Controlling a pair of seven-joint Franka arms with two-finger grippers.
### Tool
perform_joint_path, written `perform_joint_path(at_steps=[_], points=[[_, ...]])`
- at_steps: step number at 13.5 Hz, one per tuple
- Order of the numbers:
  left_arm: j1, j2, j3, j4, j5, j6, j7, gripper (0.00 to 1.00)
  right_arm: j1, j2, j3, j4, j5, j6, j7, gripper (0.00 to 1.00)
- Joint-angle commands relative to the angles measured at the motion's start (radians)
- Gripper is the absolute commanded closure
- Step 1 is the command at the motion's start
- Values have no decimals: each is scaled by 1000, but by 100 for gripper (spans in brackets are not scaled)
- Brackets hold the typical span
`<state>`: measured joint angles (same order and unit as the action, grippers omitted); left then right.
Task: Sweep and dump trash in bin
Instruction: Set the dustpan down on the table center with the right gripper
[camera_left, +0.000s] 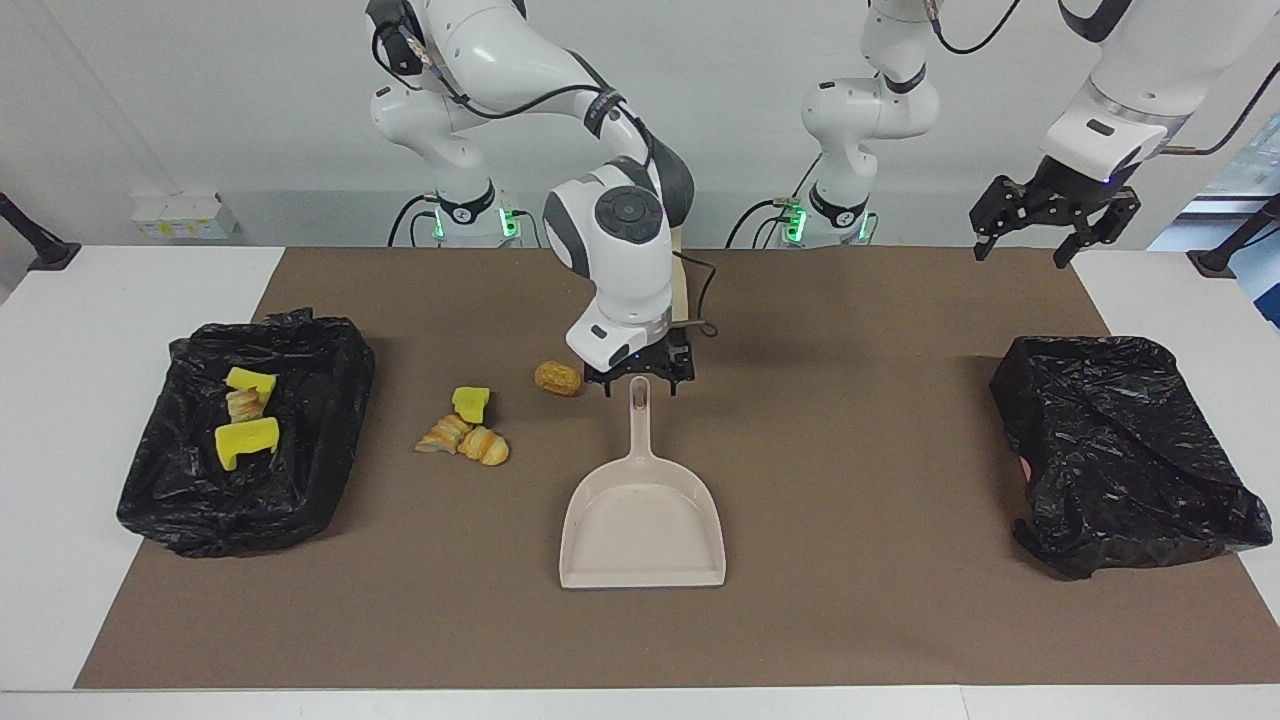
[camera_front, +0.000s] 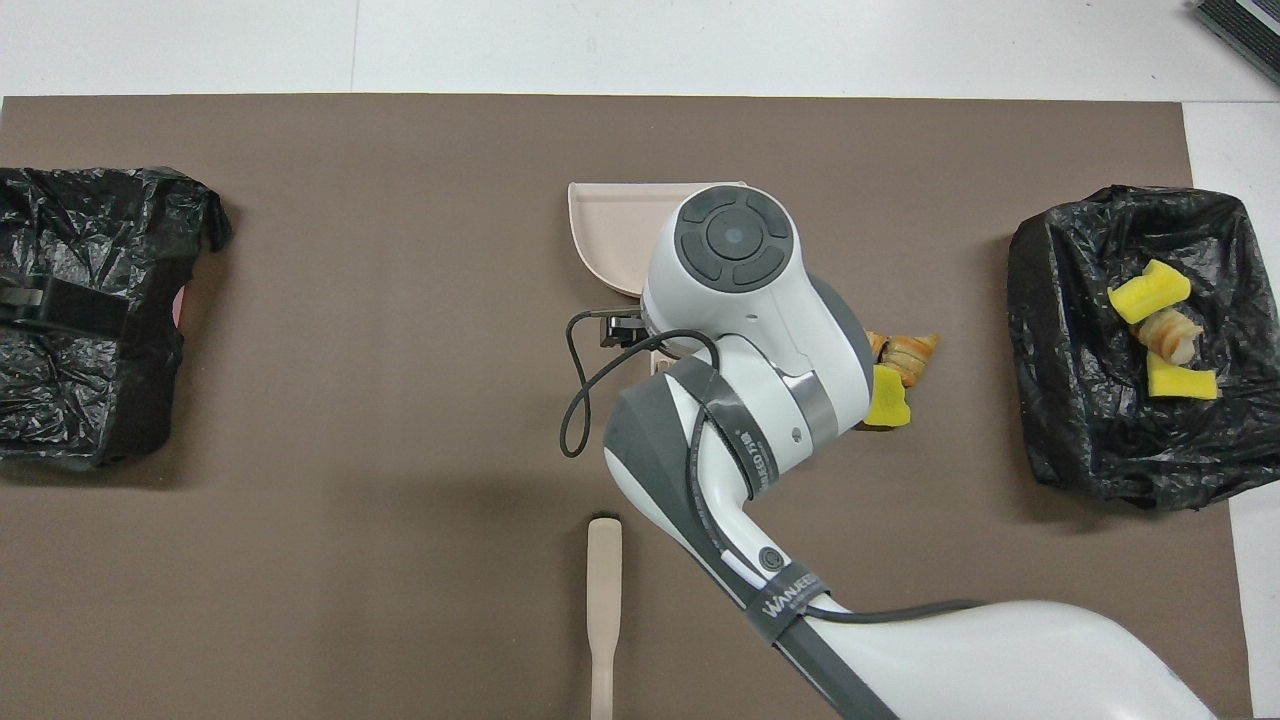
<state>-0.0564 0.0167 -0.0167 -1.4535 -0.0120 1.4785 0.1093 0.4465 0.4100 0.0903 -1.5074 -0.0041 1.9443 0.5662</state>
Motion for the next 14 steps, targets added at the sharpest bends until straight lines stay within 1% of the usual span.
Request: perform_joint_path(at_steps=[1,6,9,11,13,14], points=[[9,5,-8,24,15,-23,3,0,-15,-49,2,-31,-2,-19,6,0],[9,5,-8,21,15,-23,4,0,-32,-85,2,-48,-2,-41,3,0],[9,5,-8,22,15,-23,4,0,-15,-137,11,-120,10,-41,21,0],[10,5,-8,22,15,-23,4,0,41,-193,12,-203,15,-39,47,0],[9,5,-8,22,15,-21,4,0,95,-276,14,-337,19,-19,110,0],[9,5,-8,22,15,-21,4,0,119,-330,16,-420,27,2,121,0]])
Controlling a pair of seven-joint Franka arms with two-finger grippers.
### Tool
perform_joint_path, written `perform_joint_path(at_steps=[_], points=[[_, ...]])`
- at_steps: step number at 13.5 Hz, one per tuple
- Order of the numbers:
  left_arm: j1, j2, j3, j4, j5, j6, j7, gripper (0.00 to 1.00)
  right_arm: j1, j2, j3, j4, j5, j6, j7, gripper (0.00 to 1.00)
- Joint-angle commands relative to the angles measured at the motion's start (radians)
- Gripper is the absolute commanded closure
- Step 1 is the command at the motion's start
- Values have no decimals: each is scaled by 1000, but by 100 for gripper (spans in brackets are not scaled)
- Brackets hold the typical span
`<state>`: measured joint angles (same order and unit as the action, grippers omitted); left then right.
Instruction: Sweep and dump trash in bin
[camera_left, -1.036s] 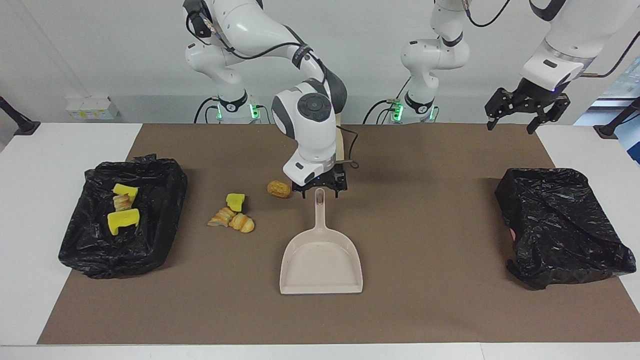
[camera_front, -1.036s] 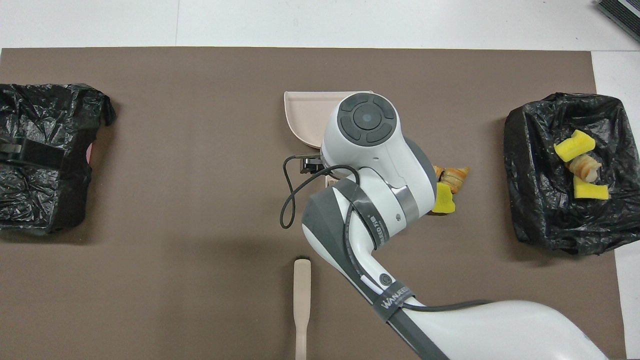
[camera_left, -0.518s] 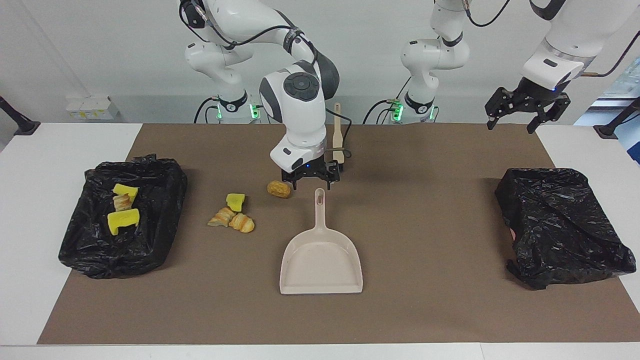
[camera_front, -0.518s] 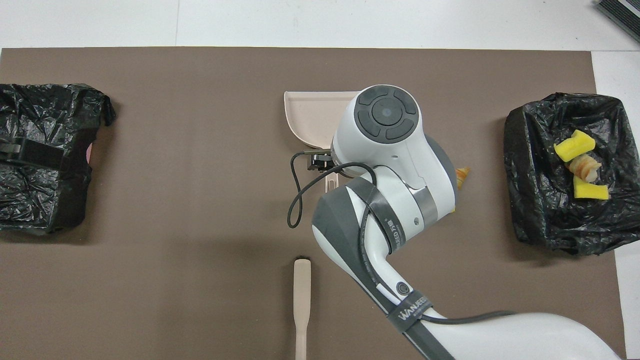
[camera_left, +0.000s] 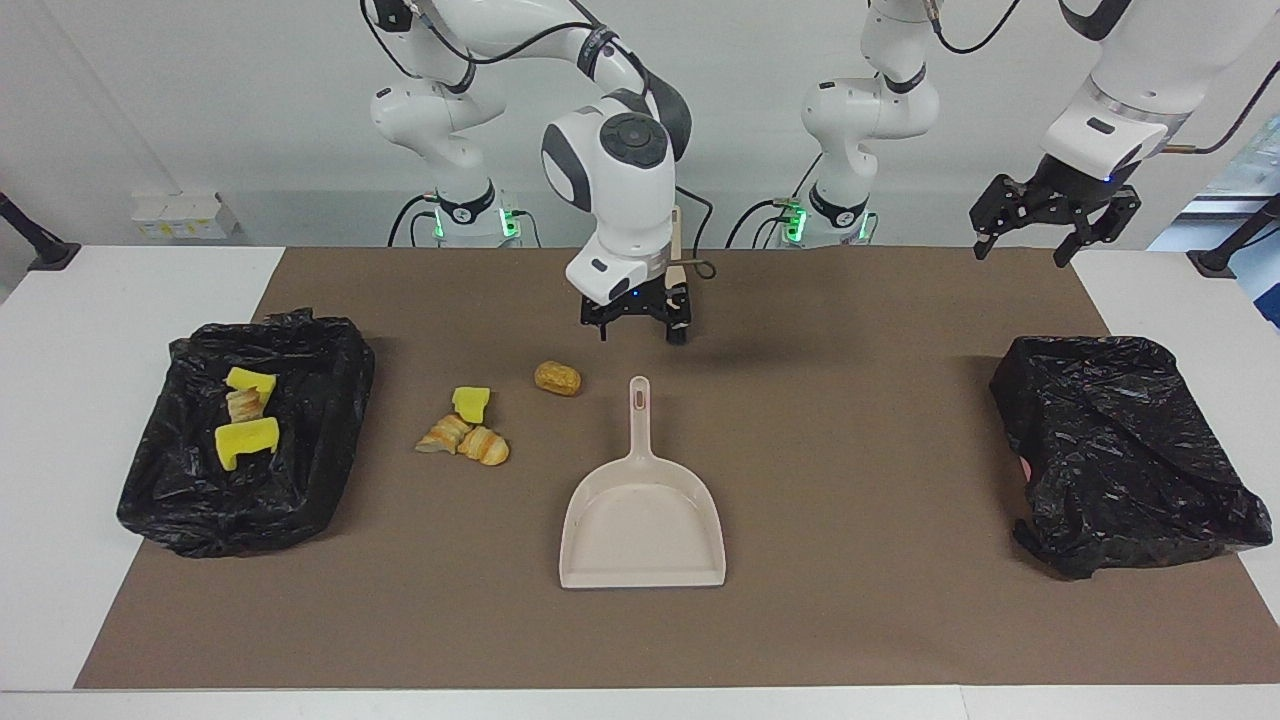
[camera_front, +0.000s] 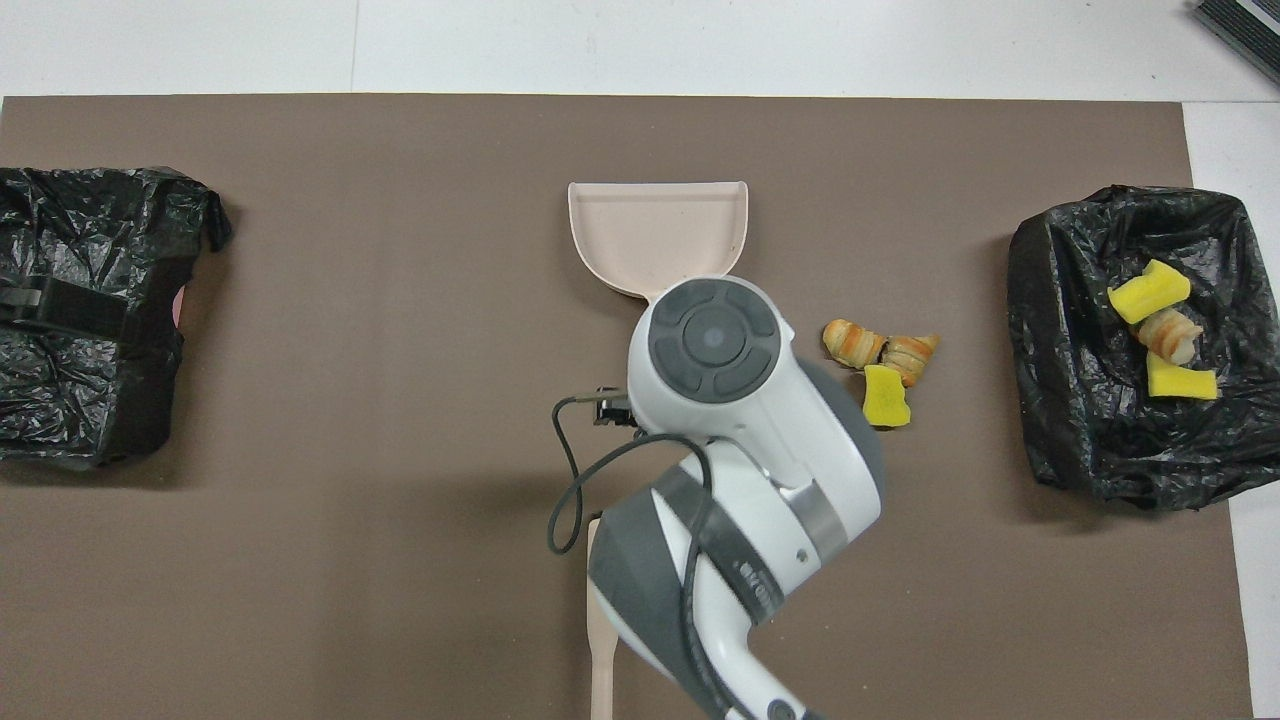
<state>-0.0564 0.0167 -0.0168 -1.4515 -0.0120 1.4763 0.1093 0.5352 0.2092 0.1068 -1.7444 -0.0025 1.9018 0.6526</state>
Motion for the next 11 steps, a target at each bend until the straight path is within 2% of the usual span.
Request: perform_joint_path(at_steps=[1,5,11], points=[[10,5,-8,20,15,-20,4,0,55,-170,-1,-249,42,57,38,0],[9,5,-8,20,15,-19,4,0,143,-293,-1,-443,182,131,73,0],[9,5,-8,20,15,-19,4,0,340,-258,-1,-546,237,244,228,0]])
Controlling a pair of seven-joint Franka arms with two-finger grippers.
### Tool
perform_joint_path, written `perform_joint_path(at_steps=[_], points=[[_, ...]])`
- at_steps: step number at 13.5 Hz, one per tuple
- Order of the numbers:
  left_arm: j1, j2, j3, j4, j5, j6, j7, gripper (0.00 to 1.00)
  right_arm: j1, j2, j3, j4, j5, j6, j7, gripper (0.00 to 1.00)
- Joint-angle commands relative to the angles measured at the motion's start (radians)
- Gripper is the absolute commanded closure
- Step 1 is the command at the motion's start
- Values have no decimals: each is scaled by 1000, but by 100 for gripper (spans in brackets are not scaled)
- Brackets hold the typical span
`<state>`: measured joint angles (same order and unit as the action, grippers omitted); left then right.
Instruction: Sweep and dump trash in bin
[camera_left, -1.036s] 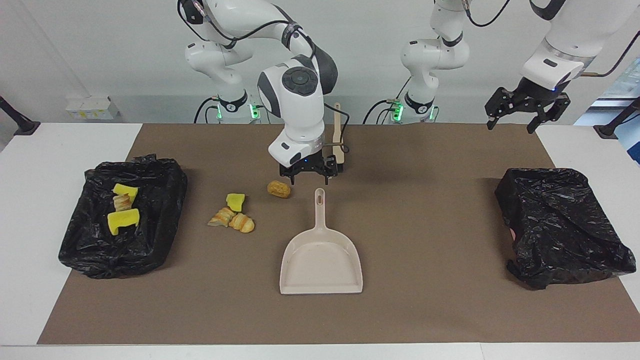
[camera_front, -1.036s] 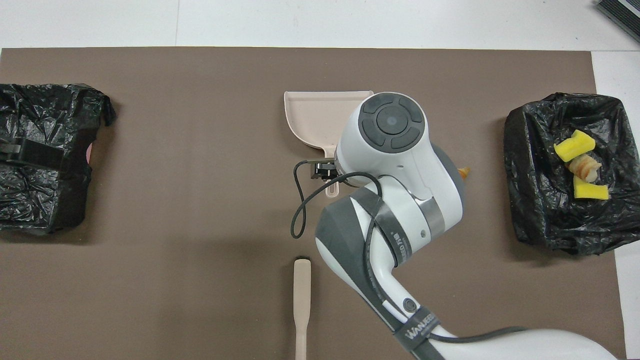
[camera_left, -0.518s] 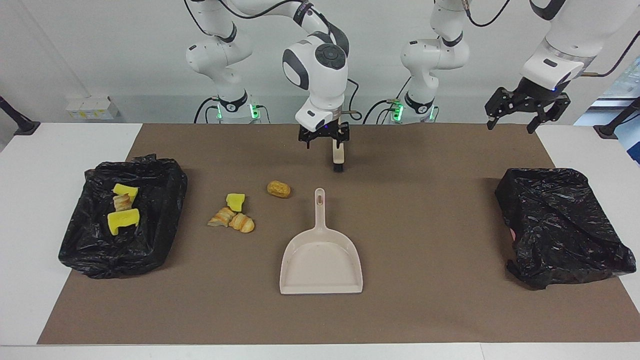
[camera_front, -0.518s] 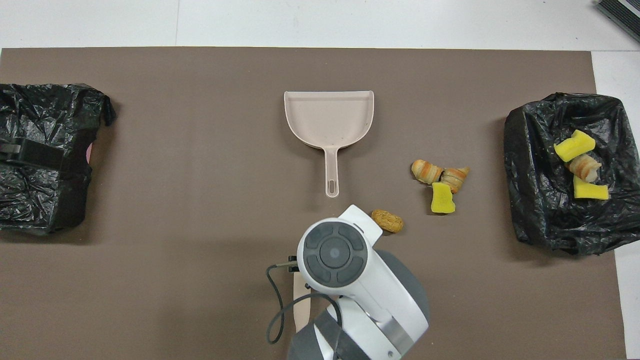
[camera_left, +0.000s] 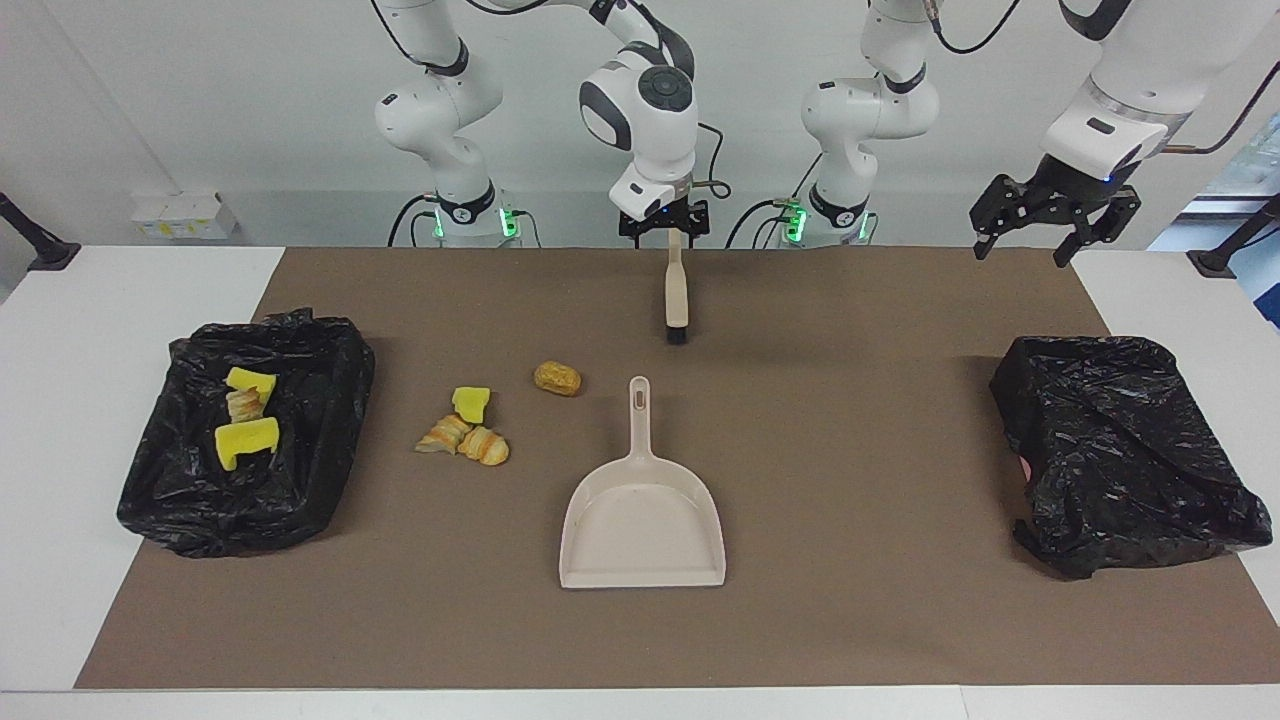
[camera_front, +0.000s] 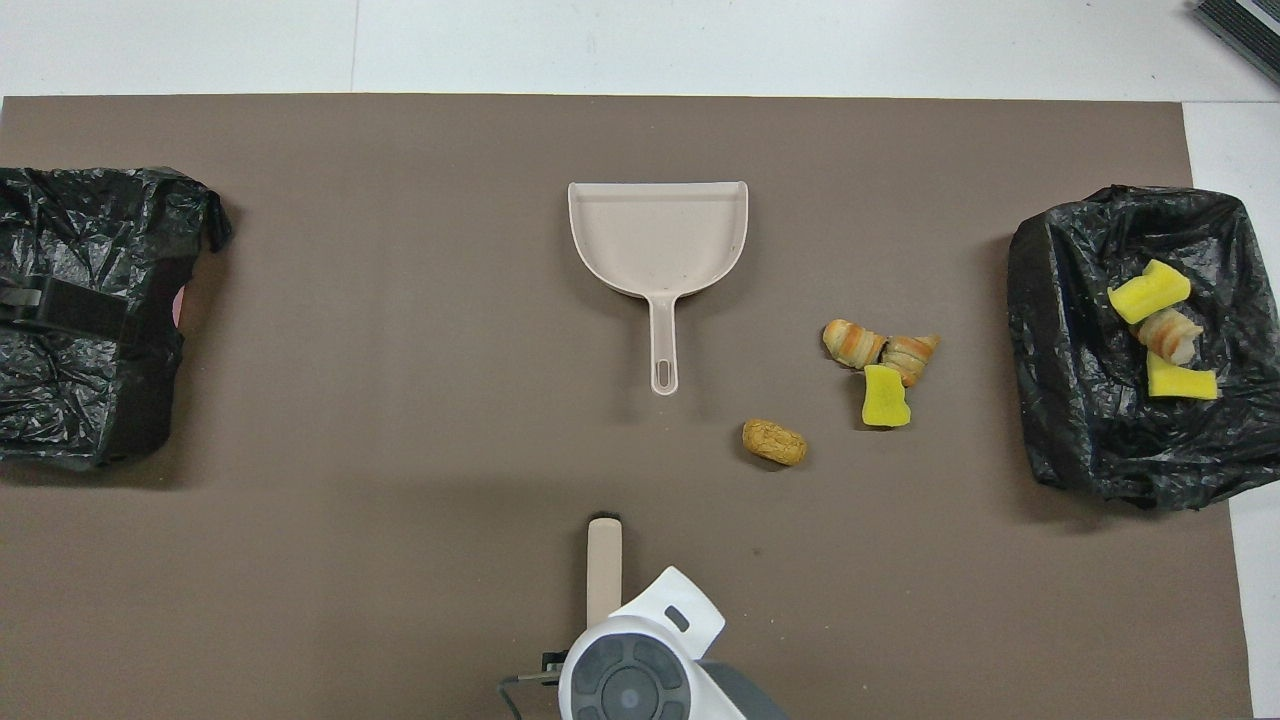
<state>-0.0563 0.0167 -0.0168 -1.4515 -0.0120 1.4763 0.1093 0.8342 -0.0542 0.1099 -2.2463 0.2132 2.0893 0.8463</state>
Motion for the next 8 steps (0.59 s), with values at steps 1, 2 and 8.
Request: perform_joint_path(at_steps=[1,2,8], points=[[10,5,-8,20,15,-19,4,0,66,11,-4,-68,21,95,57,0],[10,5,-8,20,15,-19,4,0,78,10,-4,-93,21,110,60,0],[7,3,-9,20,15,-28,0,0,80,22,-4,-108,21,132,76,23]])
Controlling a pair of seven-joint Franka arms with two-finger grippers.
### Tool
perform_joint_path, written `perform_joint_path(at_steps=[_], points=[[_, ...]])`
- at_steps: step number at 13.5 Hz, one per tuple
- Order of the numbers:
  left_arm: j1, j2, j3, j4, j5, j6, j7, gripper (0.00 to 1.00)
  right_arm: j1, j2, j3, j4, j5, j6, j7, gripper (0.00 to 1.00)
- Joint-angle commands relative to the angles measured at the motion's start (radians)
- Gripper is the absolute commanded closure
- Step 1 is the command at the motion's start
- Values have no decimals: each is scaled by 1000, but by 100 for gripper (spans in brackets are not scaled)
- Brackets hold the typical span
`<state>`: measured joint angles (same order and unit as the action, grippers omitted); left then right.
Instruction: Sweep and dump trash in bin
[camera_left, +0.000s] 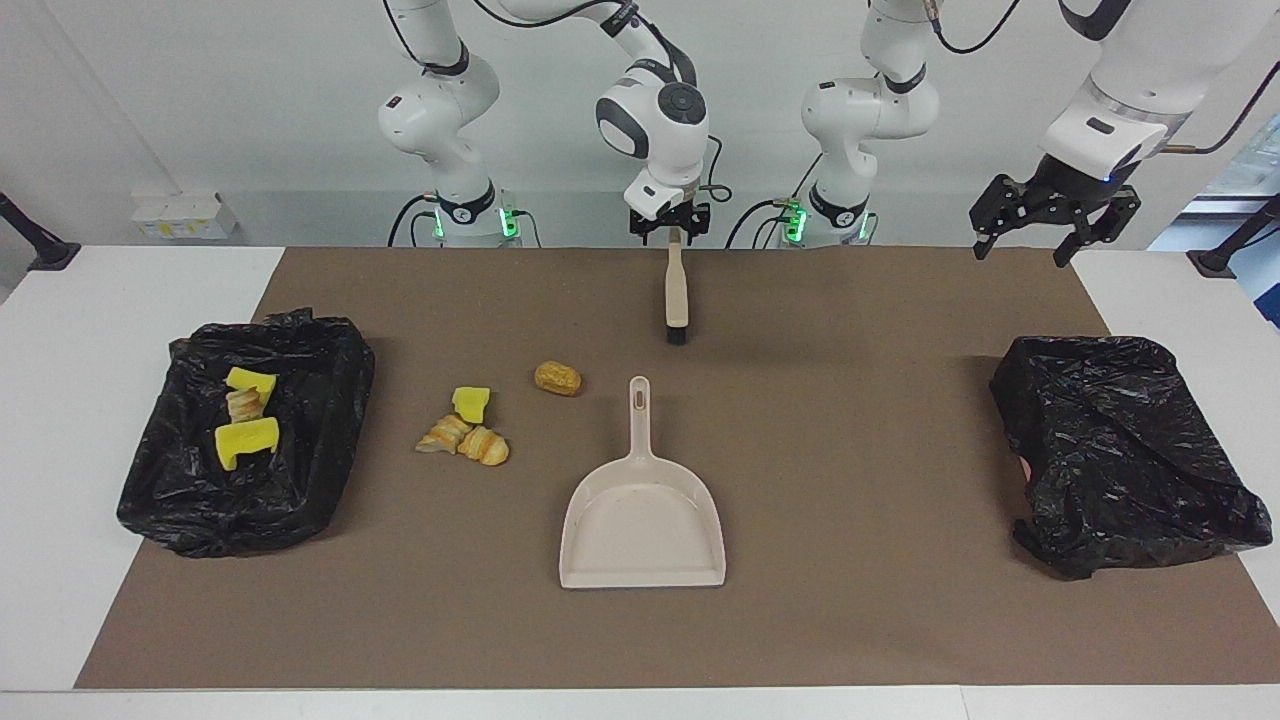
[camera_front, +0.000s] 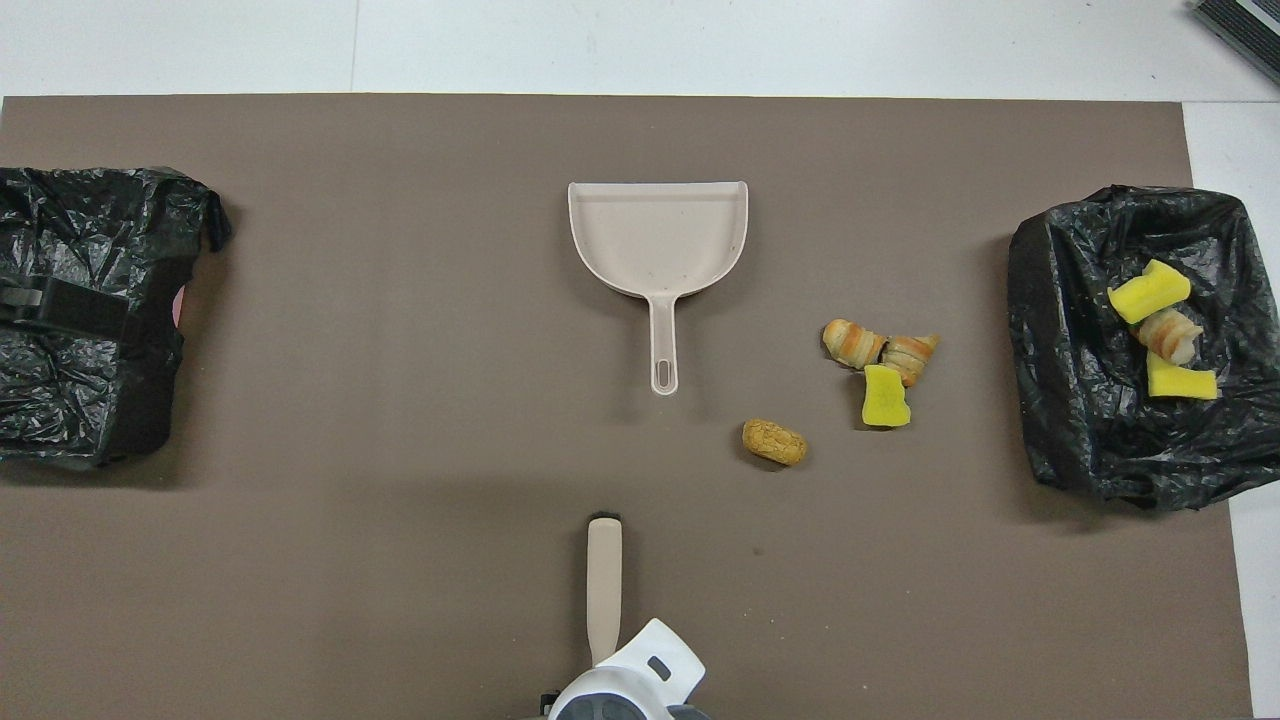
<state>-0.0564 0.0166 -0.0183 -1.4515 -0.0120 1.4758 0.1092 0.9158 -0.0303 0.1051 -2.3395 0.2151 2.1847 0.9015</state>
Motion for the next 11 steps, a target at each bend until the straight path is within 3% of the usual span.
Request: perform_joint_path(at_steps=[1,6,11], points=[[7,3,-8,20,15,-29,0,0,0,0,2,-15,20,41,20,41],[-10,-3,-14,-10,10,50,-10,0,0,13,1,2,20,17,19,100],[-71,38,-19,-72,6,237,-63,0,-35,-17,-8,89,20,-141,43,100]])
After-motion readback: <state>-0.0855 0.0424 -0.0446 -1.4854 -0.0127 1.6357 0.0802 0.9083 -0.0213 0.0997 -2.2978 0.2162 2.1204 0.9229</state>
